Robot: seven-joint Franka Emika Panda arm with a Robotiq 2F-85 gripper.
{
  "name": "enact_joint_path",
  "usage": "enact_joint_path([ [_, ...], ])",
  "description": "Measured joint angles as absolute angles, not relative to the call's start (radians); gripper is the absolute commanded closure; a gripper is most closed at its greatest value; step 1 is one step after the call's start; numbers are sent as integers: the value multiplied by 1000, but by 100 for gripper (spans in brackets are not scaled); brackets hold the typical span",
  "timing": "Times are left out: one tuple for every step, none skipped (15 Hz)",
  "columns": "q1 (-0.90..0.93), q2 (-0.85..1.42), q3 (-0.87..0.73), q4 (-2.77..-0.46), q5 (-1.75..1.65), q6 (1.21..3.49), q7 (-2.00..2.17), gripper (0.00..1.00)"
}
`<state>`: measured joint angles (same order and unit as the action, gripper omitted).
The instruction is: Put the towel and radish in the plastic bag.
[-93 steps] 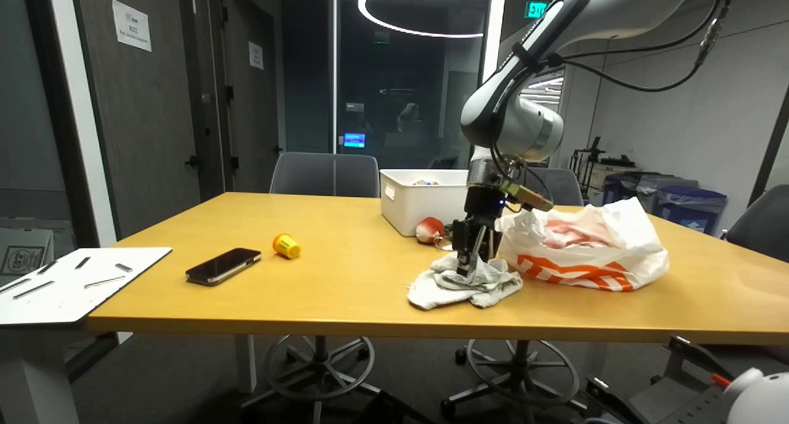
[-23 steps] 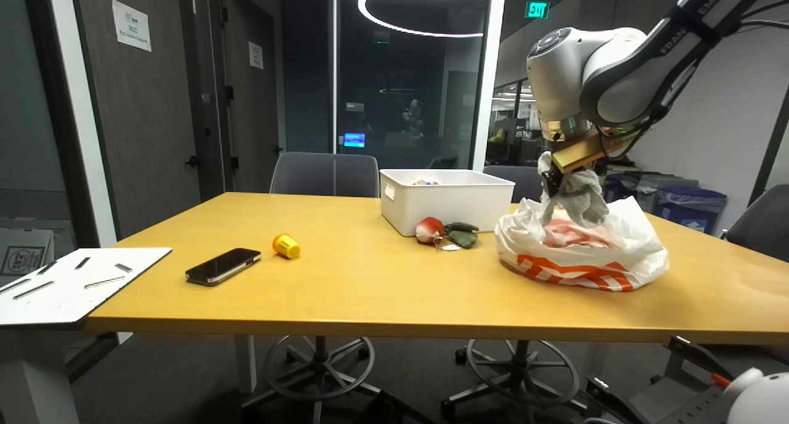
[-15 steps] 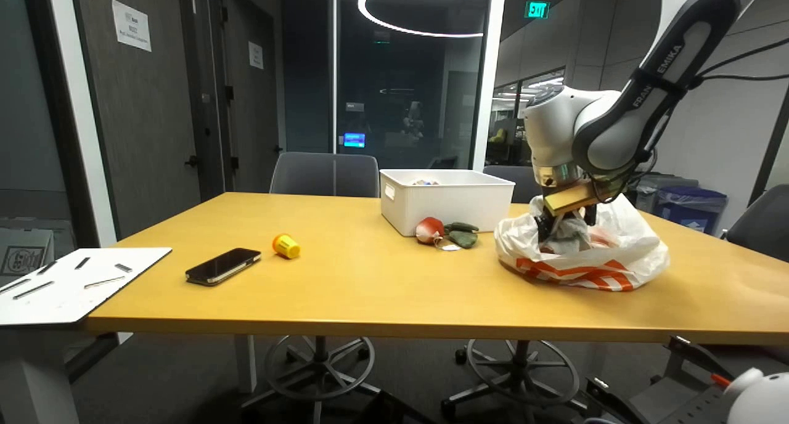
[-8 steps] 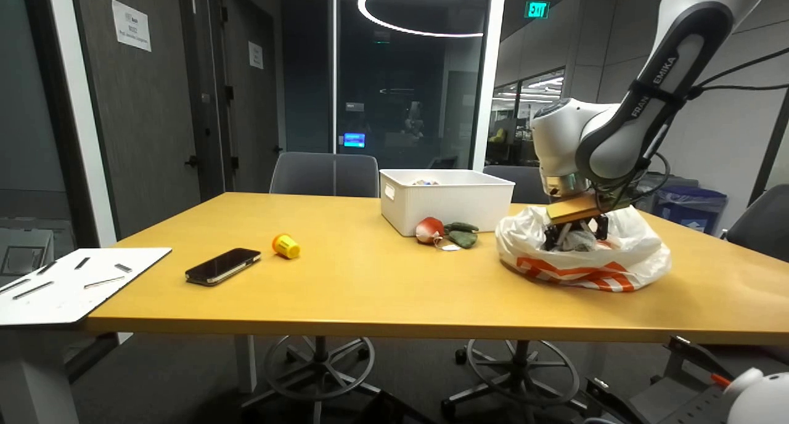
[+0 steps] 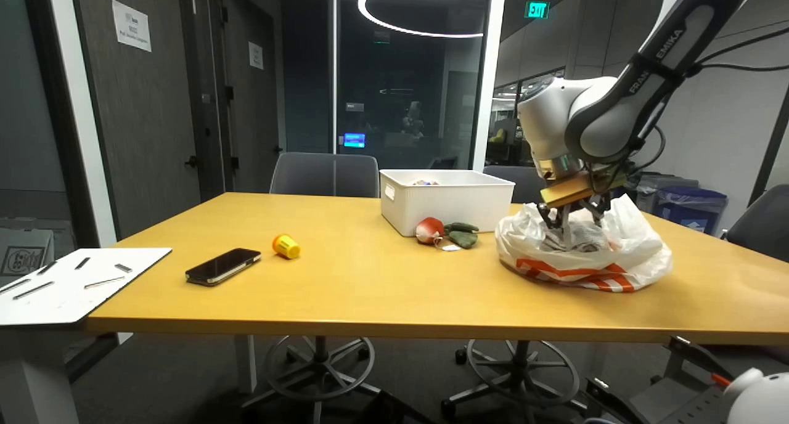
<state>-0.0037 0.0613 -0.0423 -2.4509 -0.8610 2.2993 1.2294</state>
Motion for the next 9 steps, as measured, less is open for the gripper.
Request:
enact_joint_path([
  [11, 23, -30, -2449, -861, 2236, 1225, 0],
  [21, -12, -16, -2449, -861, 2191, 1217, 0],
  [28, -45, -3, -2449, -861, 2169, 1204, 0],
  [31, -77, 10, -2450, -861, 2165, 1189, 0],
  [35, -108, 21, -2450, -865, 2167, 1173, 0],
  [38, -138, 34, -2450, -877, 2176, 1155, 0],
  [44, -166, 45, -2450, -883, 2189, 1133, 0],
  [50, -189, 57, -2448, -884, 2207, 1108, 0],
  [57, -201, 68, -2442, -884, 2234, 1084, 0],
])
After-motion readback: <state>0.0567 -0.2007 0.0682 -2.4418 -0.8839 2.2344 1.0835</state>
